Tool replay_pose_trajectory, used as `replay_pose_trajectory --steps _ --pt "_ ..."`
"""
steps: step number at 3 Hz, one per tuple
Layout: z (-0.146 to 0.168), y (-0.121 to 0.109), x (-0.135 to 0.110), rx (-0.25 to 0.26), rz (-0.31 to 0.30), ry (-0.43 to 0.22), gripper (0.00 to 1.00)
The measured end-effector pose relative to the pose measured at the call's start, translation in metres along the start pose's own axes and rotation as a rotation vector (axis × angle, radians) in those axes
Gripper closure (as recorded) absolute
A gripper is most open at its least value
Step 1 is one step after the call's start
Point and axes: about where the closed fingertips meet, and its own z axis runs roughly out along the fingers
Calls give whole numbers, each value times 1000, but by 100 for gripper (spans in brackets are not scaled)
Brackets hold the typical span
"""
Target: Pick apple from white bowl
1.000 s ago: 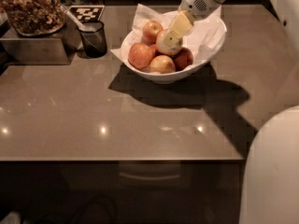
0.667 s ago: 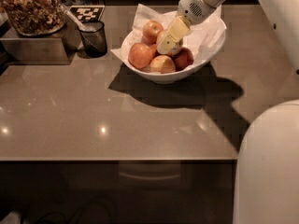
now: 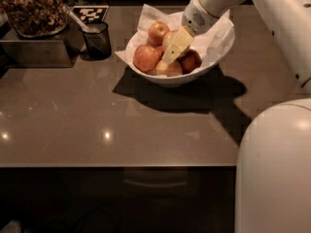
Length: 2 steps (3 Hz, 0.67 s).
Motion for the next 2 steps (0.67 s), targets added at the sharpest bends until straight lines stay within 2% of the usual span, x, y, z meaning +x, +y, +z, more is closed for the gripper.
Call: replay_pose_trajectory --steps 1,2 --pt "0 0 0 0 0 0 19" --pt "0 0 0 0 0 0 42"
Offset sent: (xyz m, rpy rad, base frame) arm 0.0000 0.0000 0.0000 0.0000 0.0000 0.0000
